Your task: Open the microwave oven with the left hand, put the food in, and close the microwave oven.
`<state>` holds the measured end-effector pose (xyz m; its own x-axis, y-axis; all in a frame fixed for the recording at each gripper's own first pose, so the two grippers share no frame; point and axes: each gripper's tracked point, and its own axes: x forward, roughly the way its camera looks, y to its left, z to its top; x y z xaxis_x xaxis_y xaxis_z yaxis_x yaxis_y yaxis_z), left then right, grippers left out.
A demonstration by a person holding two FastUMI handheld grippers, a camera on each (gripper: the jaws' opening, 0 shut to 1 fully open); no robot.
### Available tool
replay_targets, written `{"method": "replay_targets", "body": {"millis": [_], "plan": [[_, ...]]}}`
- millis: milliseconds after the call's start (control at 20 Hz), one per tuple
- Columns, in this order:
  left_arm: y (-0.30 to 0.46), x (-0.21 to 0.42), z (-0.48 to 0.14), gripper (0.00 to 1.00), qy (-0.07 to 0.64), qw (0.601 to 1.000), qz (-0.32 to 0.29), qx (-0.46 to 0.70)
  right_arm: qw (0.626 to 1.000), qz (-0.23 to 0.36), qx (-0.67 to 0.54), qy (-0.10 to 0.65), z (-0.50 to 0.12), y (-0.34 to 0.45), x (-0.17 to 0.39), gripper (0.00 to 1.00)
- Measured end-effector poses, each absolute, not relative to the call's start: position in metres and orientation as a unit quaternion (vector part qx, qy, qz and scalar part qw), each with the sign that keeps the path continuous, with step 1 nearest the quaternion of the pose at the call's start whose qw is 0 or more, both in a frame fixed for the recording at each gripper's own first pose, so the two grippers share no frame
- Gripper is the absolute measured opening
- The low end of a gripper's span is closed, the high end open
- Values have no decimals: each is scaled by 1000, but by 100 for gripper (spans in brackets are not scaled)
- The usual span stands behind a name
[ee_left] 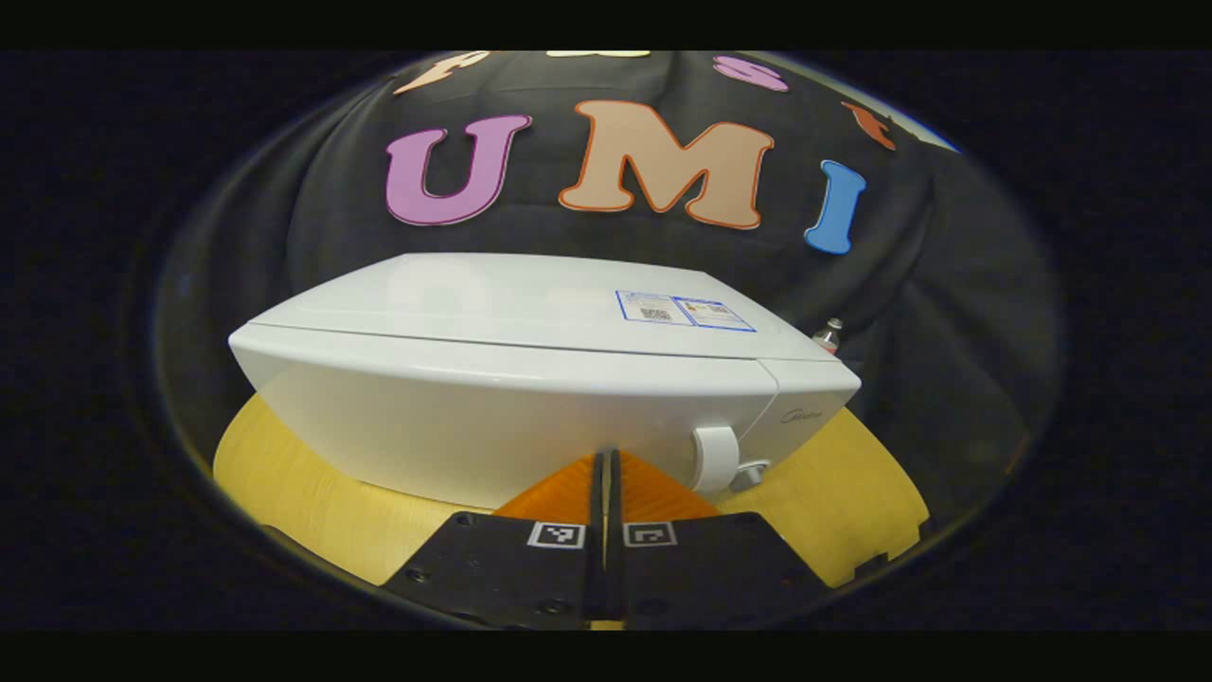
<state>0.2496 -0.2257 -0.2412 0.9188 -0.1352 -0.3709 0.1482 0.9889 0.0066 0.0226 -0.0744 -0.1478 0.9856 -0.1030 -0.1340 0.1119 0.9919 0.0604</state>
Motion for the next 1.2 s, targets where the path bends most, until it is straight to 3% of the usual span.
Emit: {"method": "replay_targets", "body": {"millis": [400, 650, 700, 750, 800, 850, 900, 950, 1050, 1100, 1200], "plan": [[-221, 247, -242, 1, 190, 979, -65, 16, 996, -48, 27, 66, -147, -75, 14, 92], [-207, 223, -217, 0, 155, 987, -45, 15, 997, -43, 25, 61, -146, -76, 17, 92], [-205, 216, -213, 5, 150, 987, -45, 17, 997, -41, 25, 62, -147, -75, 17, 92], [-200, 207, -209, 16, 145, 988, -43, 22, 997, -39, 26, 64, -148, -75, 17, 92], [-195, 198, -202, 9, 137, 989, -39, 27, 997, -37, 27, 65, -148, -74, 17, 92], [-189, 189, -193, 12, 123, 991, -35, 32, 997, -36, 28, 66, -149, -74, 18, 92], [-183, 179, -185, 27, 111, 993, -31, 39, 997, -34, 28, 67, -147, -75, 17, 92], [-177, 168, -177, 24, 101, 993, -28, 48, 997, -31, 28, 67, -147, -74, 18, 92], [-169, 150, -167, 37, 86, 994, -28, 63, 997, -25, 26, 70, -149, -73, 17, 92], [-167, 143, -164, 54, 84, 994, -29, 69, 997, -23, 24, 73, -150, -73, 18, 92], [-159, 130, -164, 72, 91, 992, -27, 84, 997, -15, 22, 78, -152, -70, 17, 92]]}}
